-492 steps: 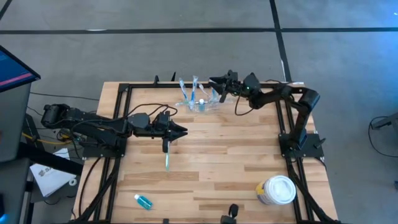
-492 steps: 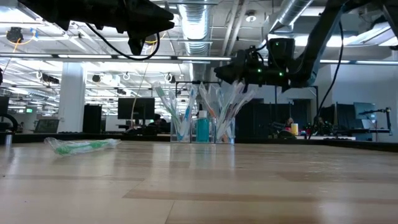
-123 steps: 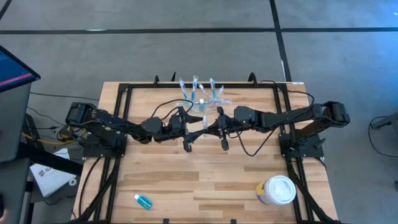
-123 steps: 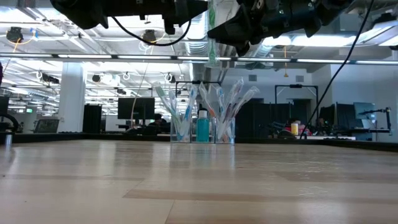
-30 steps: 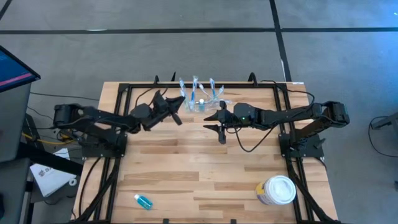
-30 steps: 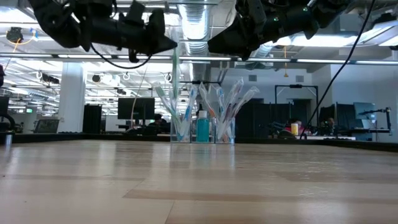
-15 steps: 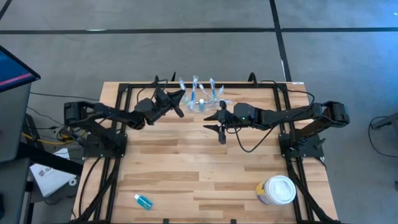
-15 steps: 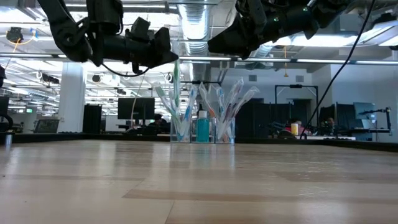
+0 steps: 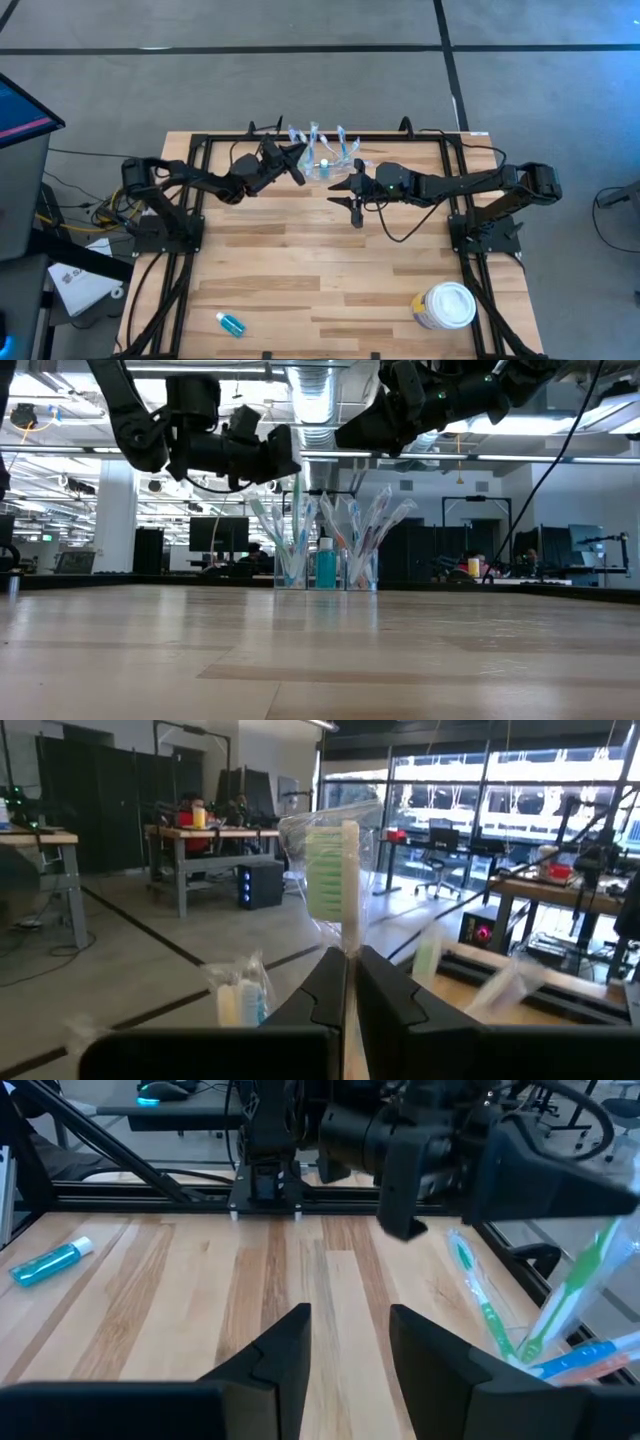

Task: Pick & Place toothbrushing station
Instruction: Put the green toothbrush into the transparent organizer

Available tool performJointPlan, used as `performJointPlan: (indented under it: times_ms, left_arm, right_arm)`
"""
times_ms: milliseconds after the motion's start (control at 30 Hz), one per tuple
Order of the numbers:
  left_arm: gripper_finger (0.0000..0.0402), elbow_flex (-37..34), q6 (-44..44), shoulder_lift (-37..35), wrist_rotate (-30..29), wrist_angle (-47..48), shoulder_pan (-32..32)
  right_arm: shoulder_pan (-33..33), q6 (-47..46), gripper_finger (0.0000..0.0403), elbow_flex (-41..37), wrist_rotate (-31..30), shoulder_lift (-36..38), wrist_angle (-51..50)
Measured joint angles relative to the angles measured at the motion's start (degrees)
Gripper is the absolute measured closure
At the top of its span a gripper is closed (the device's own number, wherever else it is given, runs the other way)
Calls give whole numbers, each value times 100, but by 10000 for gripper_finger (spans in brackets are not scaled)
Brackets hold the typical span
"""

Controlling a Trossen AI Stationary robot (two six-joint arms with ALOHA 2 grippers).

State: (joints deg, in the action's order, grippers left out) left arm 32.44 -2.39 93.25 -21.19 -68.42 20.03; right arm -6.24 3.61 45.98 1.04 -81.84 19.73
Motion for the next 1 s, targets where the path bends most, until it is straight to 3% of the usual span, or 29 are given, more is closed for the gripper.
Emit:
performJointPlan:
  times_ms: [1000]
  left_arm:
    - [399,101,-2,256,11,311,101]
  right_arm:
    - [-31,108,275,2,0,2,-44]
